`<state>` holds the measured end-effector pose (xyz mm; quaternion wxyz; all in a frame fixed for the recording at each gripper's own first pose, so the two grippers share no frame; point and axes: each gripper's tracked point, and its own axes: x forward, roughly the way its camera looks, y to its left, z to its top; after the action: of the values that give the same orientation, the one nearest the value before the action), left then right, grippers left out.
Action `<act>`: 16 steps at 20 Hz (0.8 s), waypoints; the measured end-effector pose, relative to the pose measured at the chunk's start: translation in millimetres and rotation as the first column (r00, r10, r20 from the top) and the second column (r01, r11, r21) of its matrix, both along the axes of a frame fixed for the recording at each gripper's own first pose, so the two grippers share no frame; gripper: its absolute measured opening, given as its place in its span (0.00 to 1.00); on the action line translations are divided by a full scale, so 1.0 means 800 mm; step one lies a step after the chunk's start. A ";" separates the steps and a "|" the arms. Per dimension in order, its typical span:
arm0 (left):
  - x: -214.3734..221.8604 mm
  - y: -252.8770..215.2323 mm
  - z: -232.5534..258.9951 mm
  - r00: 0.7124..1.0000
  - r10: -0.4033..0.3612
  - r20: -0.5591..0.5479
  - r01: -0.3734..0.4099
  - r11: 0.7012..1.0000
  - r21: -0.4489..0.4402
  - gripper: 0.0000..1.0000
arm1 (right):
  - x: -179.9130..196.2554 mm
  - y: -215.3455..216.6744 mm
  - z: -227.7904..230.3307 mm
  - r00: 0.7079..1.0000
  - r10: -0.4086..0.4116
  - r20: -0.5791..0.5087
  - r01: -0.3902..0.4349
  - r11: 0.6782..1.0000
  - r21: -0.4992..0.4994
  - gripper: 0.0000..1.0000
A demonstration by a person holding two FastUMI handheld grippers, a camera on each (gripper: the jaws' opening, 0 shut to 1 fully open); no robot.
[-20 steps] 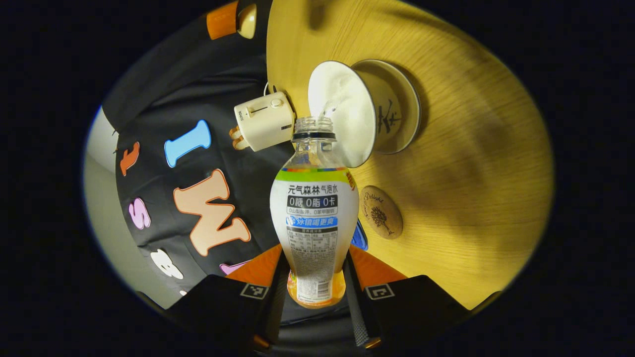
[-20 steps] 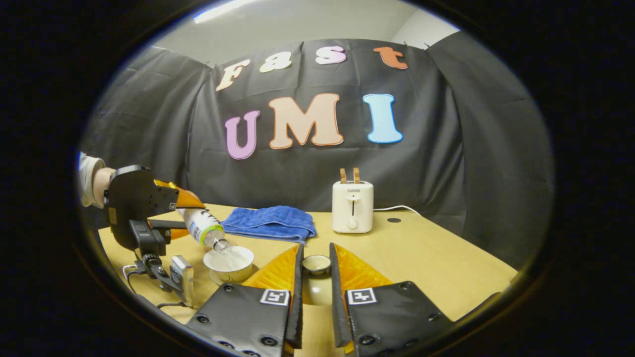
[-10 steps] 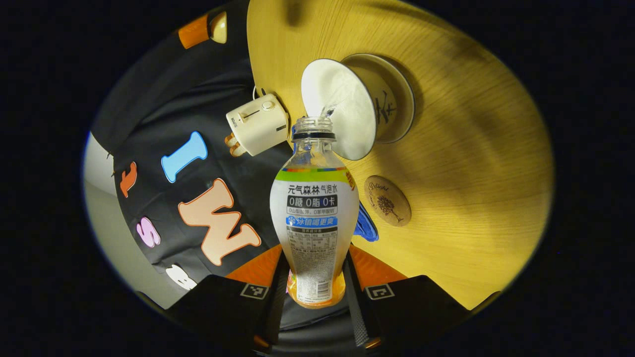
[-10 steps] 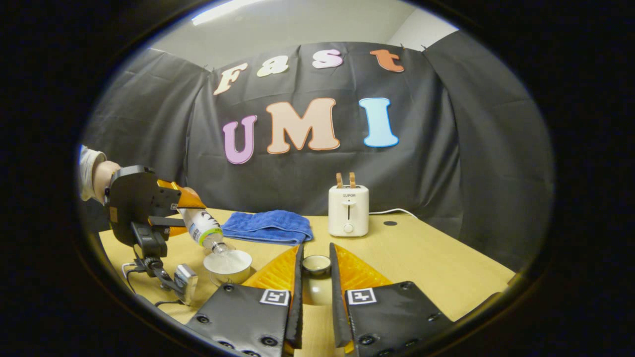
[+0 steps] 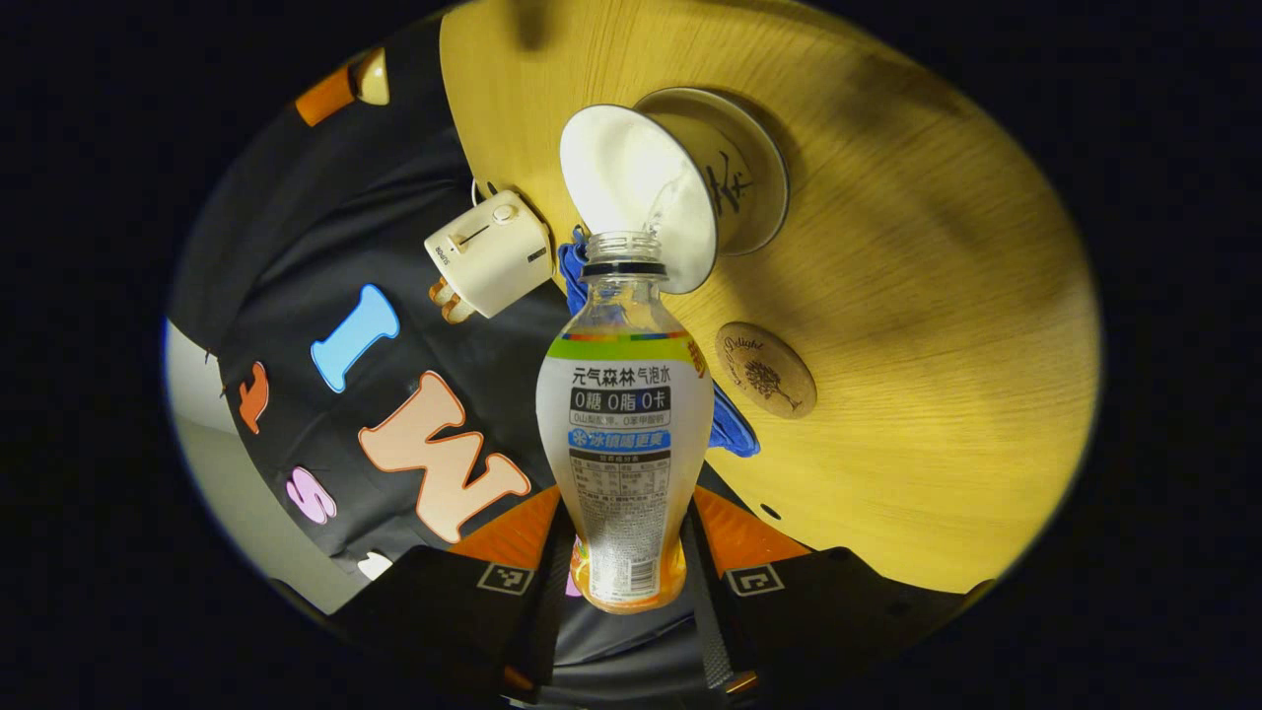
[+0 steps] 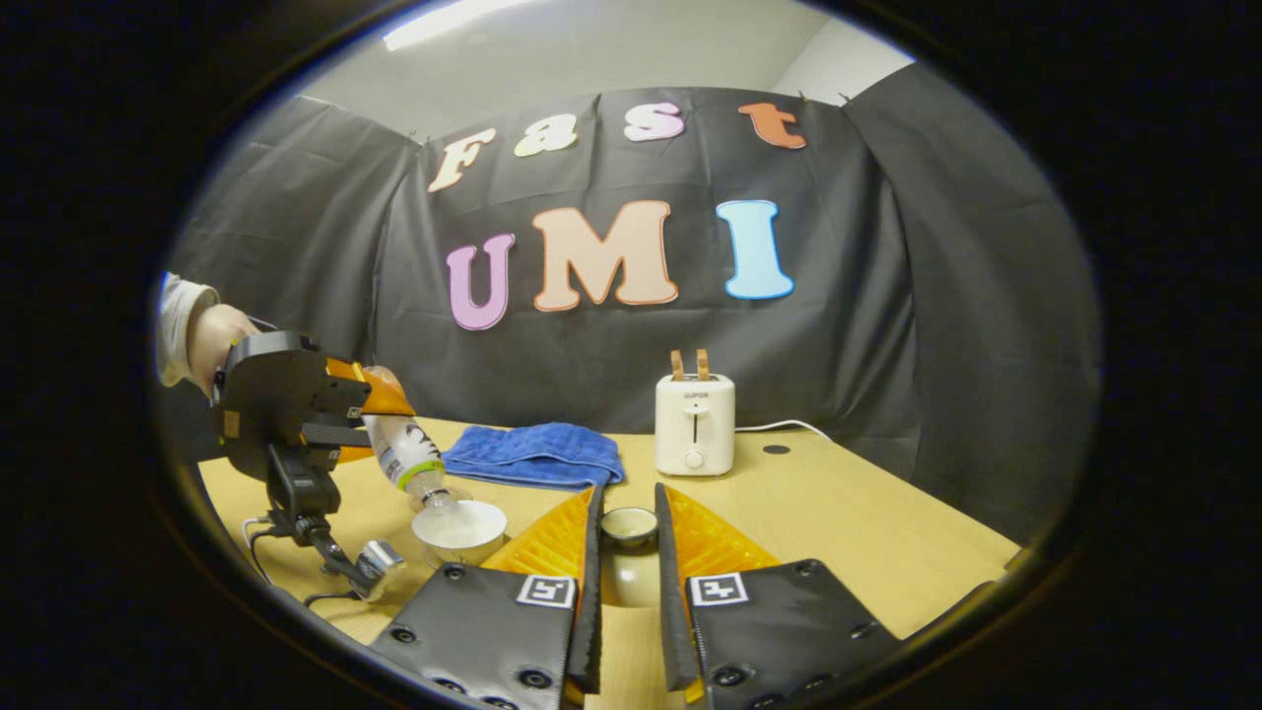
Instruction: Open the teacup lid with one hand, grasp the water bottle and pour water into the teacup with the other hand; after pouring, place the water bottle on the coaster and then close the teacup lid.
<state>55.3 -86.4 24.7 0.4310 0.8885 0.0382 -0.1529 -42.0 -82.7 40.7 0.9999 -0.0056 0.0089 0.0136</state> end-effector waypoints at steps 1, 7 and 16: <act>0.000 -0.001 0.001 1.000 -0.004 0.001 0.004 1.000 0.008 0.56 | 0.000 0.001 0.000 1.000 0.001 -0.001 -0.001 1.000 0.000 0.27; 0.002 0.002 0.002 1.000 -0.004 -0.001 0.004 0.999 0.045 0.56 | -0.001 0.000 0.001 1.000 0.001 0.001 -0.001 1.000 -0.001 0.27; 0.000 0.006 -0.007 0.999 0.013 -0.032 -0.012 1.000 0.017 0.55 | 0.001 0.004 -0.001 1.000 0.001 -0.002 -0.001 1.000 -0.007 0.27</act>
<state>55.6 -81.3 18.9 0.4238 0.8892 0.0521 -0.1643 -41.0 -79.6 39.8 0.9998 -0.0092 0.0100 0.0141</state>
